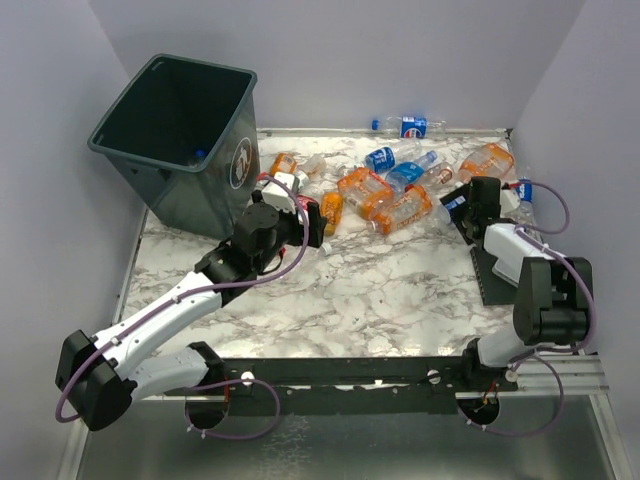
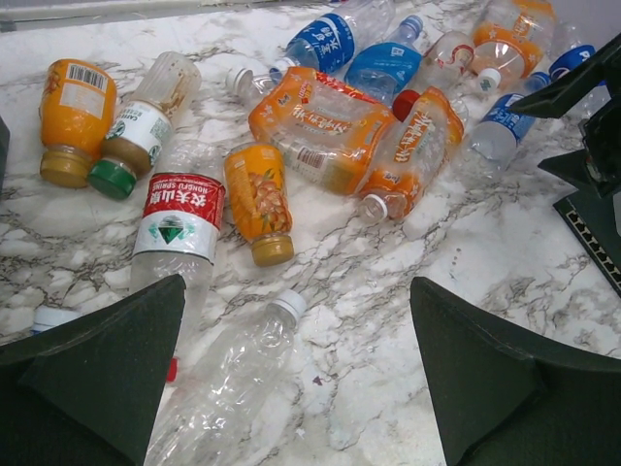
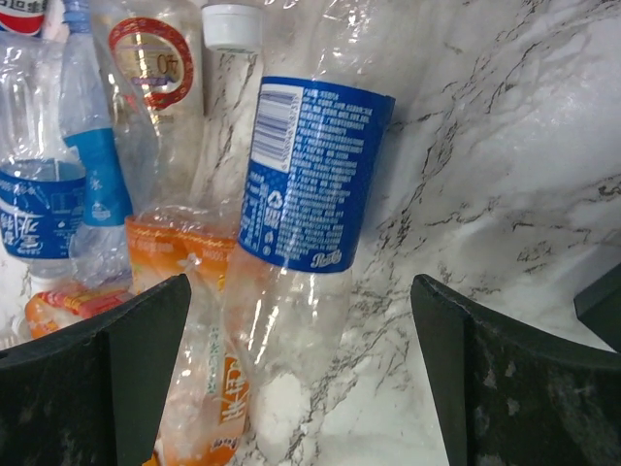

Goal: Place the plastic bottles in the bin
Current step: Pick up the plastic bottle at the center of the board.

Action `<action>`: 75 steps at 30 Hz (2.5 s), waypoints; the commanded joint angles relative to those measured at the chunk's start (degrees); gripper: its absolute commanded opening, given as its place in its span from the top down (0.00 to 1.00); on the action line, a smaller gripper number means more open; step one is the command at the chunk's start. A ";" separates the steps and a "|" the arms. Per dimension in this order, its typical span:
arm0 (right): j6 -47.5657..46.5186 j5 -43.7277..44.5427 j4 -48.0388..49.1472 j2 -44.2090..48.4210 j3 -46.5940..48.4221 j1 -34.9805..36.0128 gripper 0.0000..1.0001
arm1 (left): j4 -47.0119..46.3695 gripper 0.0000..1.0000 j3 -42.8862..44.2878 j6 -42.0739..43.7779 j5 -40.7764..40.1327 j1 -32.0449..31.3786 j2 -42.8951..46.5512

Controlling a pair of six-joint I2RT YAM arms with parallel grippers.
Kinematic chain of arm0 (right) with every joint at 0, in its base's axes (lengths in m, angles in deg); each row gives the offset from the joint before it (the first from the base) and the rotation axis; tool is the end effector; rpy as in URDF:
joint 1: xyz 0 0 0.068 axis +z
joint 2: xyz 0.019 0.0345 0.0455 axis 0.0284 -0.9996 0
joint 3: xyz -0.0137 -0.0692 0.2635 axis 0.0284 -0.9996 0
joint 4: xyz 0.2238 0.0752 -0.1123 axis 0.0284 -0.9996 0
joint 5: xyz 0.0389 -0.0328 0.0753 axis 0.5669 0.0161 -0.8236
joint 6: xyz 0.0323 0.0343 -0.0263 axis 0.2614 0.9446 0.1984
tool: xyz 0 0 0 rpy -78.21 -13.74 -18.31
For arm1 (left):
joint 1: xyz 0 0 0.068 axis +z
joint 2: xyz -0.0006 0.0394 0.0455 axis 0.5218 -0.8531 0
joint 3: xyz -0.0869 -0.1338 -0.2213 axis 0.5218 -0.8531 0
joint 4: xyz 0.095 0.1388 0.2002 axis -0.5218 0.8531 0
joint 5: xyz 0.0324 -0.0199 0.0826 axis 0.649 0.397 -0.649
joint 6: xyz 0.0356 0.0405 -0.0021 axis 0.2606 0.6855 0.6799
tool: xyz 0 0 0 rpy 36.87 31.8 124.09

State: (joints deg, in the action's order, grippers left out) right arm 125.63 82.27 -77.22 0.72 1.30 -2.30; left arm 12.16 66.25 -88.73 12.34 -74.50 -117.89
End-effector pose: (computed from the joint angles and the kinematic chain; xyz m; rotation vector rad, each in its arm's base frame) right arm 0.3130 -0.0115 0.2017 1.1523 1.9571 0.2451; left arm 0.1882 -0.1636 0.3213 0.2398 1.8264 -0.5129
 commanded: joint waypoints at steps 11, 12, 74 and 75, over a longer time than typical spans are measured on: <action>-1.96 -3.42 4.62 -11.94 5.46 -2.87 0.04 | -1.12 0.01 -0.86 0.40 -0.17 -0.90 0.38; -1.92 -3.76 5.01 -12.39 5.17 -2.93 0.05 | -1.11 0.01 -0.86 0.40 -0.17 -0.92 0.29; -51.37 3.43 14.18 48.53 -18.78 58.25 0.47 | -29.47 0.01 -3.37 -12.86 23.37 -0.90 8.36; -51.78 3.55 15.16 48.15 -19.01 58.54 0.47 | -29.46 0.01 -2.27 -13.55 23.10 -0.91 7.58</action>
State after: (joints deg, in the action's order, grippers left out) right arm 77.59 81.38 -69.59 48.96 -16.31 54.99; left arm -15.05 58.80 -97.32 31.07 -75.09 -108.03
